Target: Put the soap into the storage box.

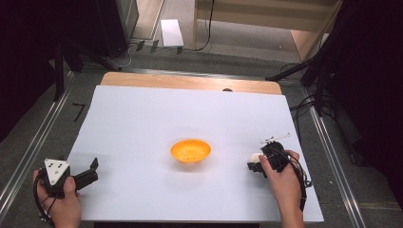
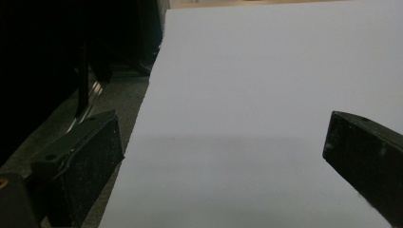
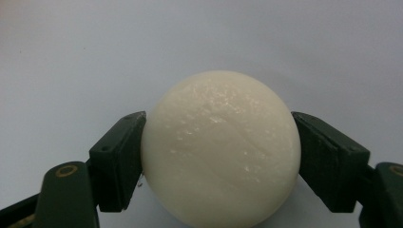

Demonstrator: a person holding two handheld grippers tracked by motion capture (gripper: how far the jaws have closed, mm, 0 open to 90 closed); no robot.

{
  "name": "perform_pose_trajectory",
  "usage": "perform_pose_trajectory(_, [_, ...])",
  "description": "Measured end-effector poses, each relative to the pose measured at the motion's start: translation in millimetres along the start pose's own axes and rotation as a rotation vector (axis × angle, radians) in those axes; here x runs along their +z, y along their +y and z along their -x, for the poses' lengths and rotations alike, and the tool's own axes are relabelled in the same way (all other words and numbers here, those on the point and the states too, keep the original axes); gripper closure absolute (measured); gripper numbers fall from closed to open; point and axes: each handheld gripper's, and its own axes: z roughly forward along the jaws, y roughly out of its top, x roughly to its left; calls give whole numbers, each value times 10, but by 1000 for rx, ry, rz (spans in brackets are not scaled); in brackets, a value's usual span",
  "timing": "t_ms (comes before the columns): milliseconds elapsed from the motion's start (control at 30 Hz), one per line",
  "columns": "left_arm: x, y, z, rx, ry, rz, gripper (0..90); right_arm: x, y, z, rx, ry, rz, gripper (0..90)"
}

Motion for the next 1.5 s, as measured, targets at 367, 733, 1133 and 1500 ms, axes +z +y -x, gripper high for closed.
perform_pose_trajectory(367, [-1,-2,-4,-2,-3,5,0,6,16,-27,-35,-13,1,245])
perform_pose_trajectory(733, [-3,-1,-4,1,-2,3,0,-44,64,-72,-49,10,25,246])
perform_pose_trajectory(1133, [-3,-2,-2,3,-4,4,0,-133,193,-208,-88,47,57,245])
perform_pose_trajectory(1500, [-4,-2,-1,2,-4,5,0,-176,302,-330,-101,66,65,246])
